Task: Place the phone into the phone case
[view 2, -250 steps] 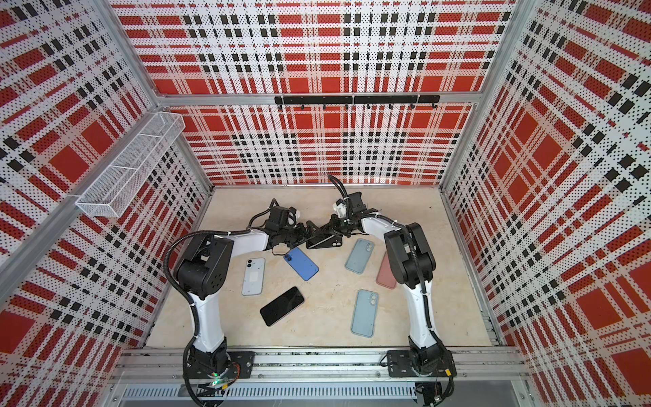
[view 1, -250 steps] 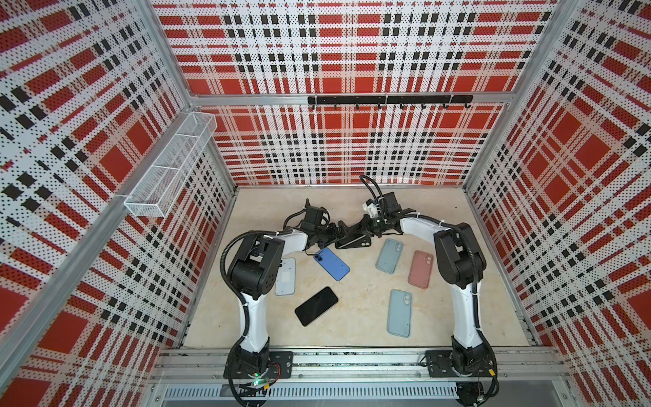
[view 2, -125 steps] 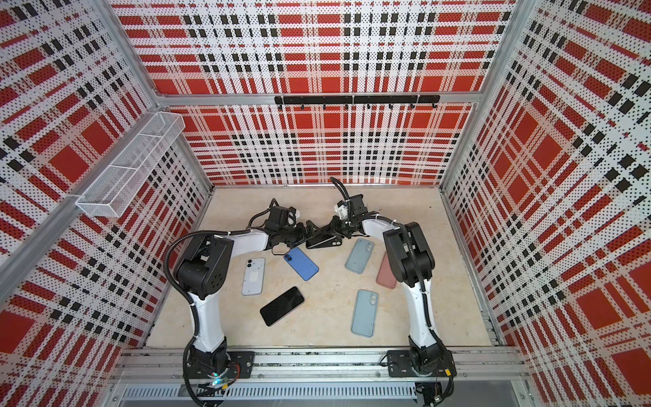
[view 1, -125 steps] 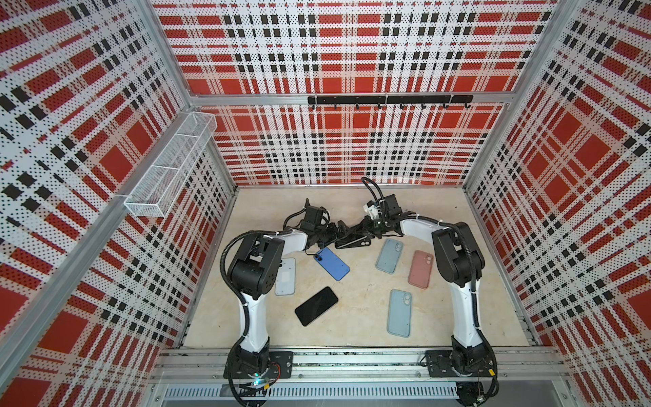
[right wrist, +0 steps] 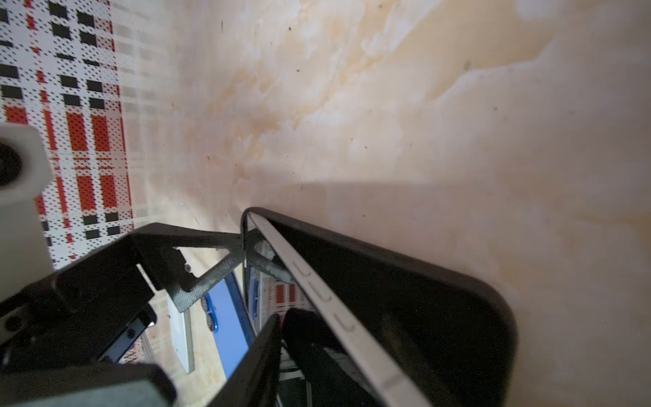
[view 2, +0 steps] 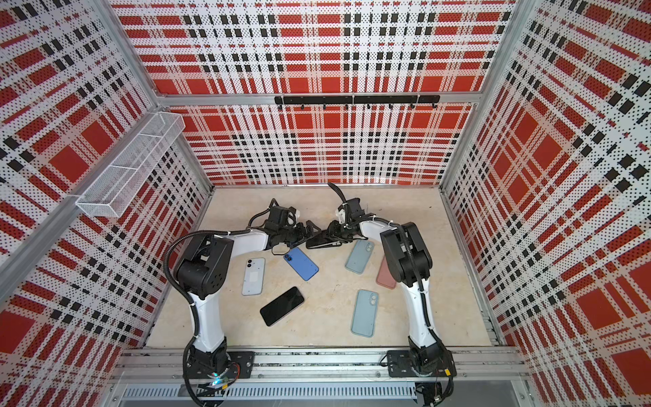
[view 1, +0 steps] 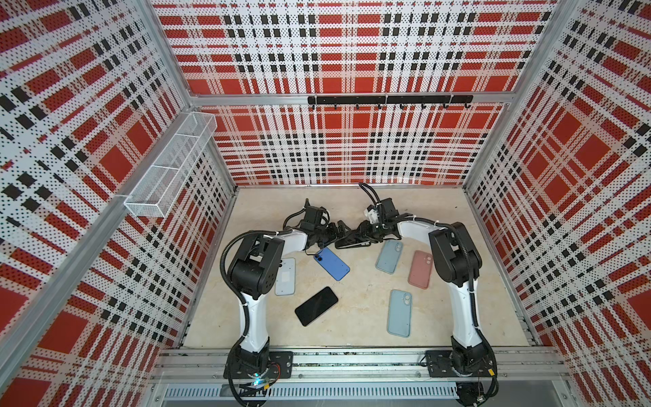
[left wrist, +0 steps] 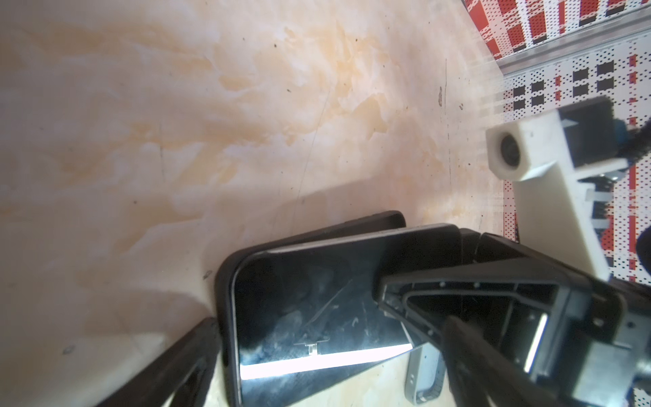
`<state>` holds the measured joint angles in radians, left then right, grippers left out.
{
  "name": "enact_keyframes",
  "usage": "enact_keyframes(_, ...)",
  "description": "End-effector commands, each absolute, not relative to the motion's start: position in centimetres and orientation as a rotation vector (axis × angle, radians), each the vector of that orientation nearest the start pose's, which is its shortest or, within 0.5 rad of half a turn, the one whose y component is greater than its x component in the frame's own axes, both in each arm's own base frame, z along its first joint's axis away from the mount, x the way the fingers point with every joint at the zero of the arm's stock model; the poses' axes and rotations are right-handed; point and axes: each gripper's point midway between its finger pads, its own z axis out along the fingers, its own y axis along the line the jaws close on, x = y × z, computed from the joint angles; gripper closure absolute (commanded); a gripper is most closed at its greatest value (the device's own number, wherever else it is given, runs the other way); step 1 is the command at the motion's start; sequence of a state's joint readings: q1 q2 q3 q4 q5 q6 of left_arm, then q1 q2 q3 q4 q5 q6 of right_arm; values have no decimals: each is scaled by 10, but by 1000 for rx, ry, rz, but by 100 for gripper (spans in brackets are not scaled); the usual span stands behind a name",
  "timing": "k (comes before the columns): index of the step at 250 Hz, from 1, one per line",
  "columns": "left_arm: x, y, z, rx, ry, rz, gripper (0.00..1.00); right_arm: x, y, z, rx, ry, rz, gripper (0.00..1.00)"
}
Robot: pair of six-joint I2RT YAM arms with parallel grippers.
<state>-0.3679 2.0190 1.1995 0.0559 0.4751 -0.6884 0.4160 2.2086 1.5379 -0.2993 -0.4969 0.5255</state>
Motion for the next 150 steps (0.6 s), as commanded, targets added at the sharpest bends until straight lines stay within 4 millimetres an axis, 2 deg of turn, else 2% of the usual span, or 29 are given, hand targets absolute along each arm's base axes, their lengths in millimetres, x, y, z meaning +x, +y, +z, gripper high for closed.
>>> enact_keyframes(1, 452, -259, 60, -124, 2457, -1068, 0, 454, 271, 24, -72, 2717, 775, 44)
enact_keyframes(79, 452, -259, 65, -114, 2445, -1069, 0, 465, 253, 48, -111, 2669, 592, 20)
enact_keyframes(117, 452, -259, 66, -113, 2443, -1069, 0, 467, 245, 58, -110, 2641, 540, 19)
enact_keyframes(150, 453, -259, 67, -110, 2439, -1070, 0, 465, 239, 57, -101, 2640, 512, 20)
